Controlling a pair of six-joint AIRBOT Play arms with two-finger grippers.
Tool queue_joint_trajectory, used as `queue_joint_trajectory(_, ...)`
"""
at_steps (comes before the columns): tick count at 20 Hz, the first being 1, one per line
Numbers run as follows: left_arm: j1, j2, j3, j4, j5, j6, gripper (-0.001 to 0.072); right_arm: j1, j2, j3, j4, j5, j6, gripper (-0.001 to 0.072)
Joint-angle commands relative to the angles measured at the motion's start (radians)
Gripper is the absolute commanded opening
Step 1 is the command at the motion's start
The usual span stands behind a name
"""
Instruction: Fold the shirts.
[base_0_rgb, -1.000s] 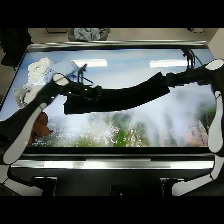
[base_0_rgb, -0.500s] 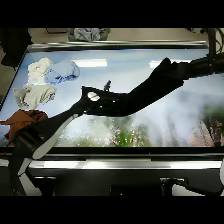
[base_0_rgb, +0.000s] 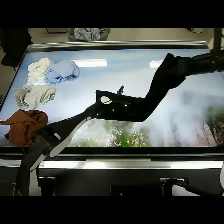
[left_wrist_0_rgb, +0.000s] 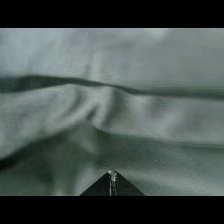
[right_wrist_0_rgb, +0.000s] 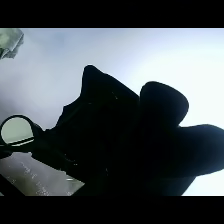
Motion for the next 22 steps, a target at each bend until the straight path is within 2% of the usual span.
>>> queue_joint_trajectory(1, 0.076, 0.132, 0.006, 0.429, -0.182, -0.04, 0.0026, 0.107, -0.085, 0.0, 0.007, -0.089, -0.016, 0.0041)
queue_joint_trajectory(3, 0.167, 0.27, 0.006, 0.715, -0.277, -0.074, 0.0027, 0.2, -0.154, 0.0, 0.008, -0.154, -0.016, 0.0041)
queue_joint_trajectory(5, 0.283, 0.412, 0.006, 0.867, -0.375, -0.075, 0.0027, 0.289, -0.226, 0.0, 0.021, -0.202, -0.015, 0.0042)
queue_joint_trajectory(7, 0.412, 0.545, 0.006, 0.932, -0.434, -0.075, 0.0028, 0.37, -0.292, 0.0, 0.035, -0.257, -0.014, 0.0042)
queue_joint_trajectory(12, 0.652, 0.766, 0.006, 0.938, -0.437, -0.088, 0.0028, 0.533, -0.447, 0.0, 0.078, -0.406, 0.056, 0.0043)
queue_joint_trajectory(13, 0.672, 0.79, 0.006, 0.938, -0.437, -0.09, 0.0028, 0.558, -0.475, 0.0, 0.087, -0.431, 0.069, 0.0076)
queue_joint_trajectory(14, 0.681, 0.805, 0.006, 0.938, -0.438, -0.091, 0.0029, 0.583, -0.502, 0.0, 0.096, -0.465, 0.083, 0.0414)
queue_joint_trajectory(15, 0.681, 0.811, 0.006, 0.938, -0.438, -0.09, 0.0029, 0.597, -0.518, 0.0, 0.108, -0.482, 0.077, 0.0685)
queue_joint_trajectory(16, 0.678, 0.813, 0.006, 0.938, -0.439, -0.09, 0.0029, 0.595, -0.52, 0.0, 0.105, -0.475, 0.079, 0.0719)
queue_joint_trajectory(18, 0.672, 0.811, 0.003, 0.938, -0.44, -0.09, 0.0029, 0.549, -0.488, 0.0, 0.066, -0.424, 0.063, 0.0718)
queue_joint_trajectory(22, 0.673, 0.809, -0.024, 0.938, -0.437, -0.086, 0.003, 0.301, -0.353, 0.0, -0.186, -0.247, 0.045, 0.0717)
